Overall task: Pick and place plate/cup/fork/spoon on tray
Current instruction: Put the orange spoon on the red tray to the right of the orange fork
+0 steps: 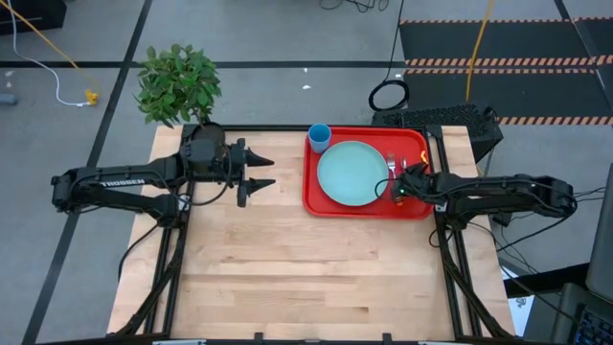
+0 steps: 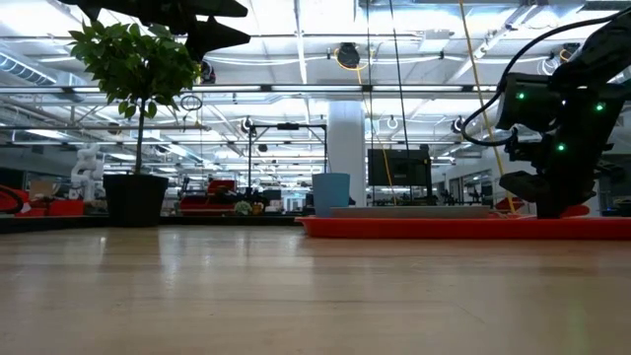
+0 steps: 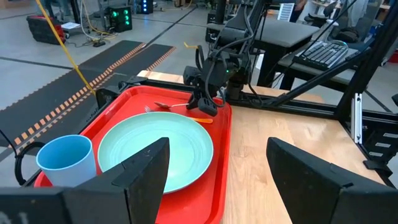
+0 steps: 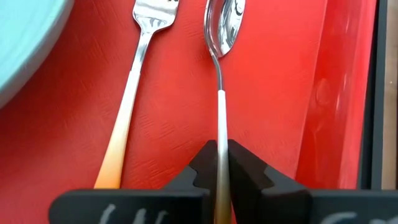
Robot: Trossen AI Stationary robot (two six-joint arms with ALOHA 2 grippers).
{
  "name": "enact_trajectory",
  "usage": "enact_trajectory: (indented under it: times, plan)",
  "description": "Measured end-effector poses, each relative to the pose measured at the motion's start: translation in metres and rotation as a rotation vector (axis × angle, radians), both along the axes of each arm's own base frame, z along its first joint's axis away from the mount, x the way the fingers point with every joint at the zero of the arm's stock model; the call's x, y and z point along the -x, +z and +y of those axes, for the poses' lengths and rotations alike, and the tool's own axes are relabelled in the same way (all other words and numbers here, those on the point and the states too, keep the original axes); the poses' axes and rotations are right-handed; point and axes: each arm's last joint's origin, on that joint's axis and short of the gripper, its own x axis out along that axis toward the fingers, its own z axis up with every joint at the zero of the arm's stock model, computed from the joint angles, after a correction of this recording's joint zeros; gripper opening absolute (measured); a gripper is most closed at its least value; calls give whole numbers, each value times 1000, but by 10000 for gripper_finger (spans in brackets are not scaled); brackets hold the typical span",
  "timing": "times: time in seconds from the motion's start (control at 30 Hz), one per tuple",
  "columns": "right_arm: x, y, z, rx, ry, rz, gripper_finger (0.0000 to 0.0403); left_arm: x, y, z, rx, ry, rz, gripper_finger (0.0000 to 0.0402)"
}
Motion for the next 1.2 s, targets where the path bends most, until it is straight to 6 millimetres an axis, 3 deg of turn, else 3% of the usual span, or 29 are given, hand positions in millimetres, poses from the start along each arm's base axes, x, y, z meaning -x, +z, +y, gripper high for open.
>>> enact_trajectory:
  times: [0.87, 1.2]
  plan:
    - [0, 0, 1, -23, -4, -13, 22, 0, 0, 0, 0, 0, 0, 271]
    - [0, 0, 1, -22, -19, -17, 106, 0, 0, 0, 0, 0, 0, 271]
